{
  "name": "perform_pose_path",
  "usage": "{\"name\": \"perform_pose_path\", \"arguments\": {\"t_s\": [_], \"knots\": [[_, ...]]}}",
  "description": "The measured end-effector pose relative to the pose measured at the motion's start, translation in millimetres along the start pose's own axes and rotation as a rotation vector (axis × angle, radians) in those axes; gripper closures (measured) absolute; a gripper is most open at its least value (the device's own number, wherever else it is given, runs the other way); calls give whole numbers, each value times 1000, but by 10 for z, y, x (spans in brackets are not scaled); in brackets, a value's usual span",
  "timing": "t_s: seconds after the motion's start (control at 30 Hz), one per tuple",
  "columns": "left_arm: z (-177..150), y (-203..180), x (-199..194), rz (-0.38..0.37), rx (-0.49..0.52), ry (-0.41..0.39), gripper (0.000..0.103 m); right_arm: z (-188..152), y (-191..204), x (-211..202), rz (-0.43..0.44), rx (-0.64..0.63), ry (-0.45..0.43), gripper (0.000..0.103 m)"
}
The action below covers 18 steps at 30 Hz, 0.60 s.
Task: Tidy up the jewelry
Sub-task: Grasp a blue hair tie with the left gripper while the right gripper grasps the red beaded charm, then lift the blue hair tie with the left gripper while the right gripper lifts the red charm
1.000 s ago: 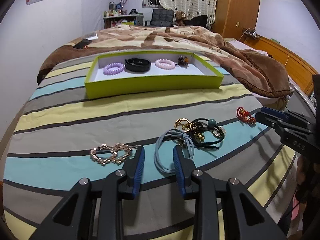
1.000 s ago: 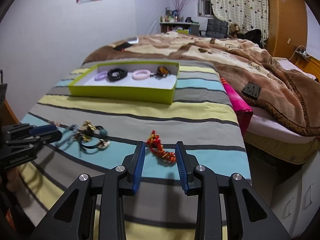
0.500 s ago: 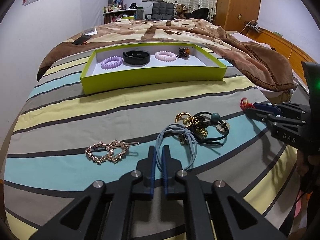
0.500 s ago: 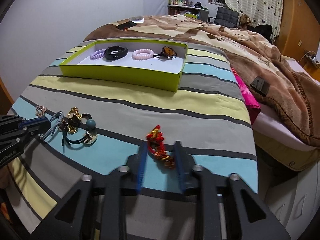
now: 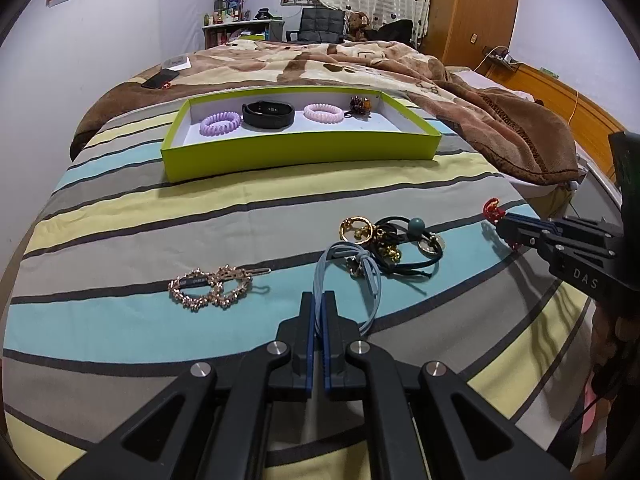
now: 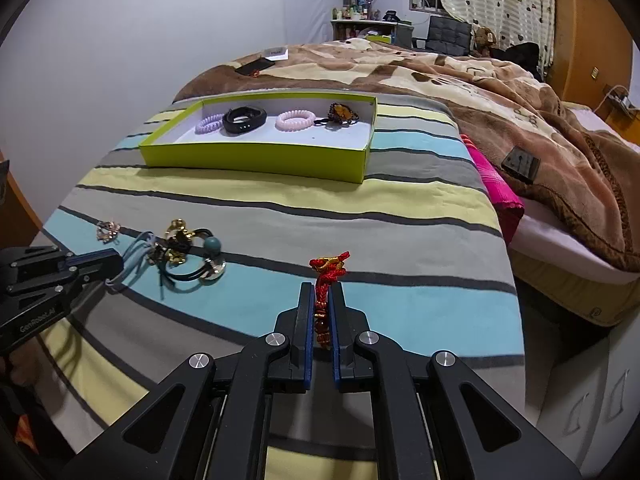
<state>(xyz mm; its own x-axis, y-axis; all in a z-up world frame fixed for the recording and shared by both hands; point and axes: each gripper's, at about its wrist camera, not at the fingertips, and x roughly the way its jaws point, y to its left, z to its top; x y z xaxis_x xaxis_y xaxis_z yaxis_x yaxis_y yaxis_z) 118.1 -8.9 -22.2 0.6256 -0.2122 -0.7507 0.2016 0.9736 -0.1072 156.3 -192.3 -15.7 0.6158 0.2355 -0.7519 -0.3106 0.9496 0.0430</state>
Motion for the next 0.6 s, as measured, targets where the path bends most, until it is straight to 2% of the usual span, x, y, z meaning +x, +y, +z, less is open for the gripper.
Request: {"name": "perform_pose_path", "arguments": {"t_s": [0.4,0.6], "knots": [[86,45,-269,-19,-13,-82,100,35,136,-251,46,33,-74,97],[101,110,-303,-16,-30,-89,100,57,171,-259,49,31,-82,97]]}}
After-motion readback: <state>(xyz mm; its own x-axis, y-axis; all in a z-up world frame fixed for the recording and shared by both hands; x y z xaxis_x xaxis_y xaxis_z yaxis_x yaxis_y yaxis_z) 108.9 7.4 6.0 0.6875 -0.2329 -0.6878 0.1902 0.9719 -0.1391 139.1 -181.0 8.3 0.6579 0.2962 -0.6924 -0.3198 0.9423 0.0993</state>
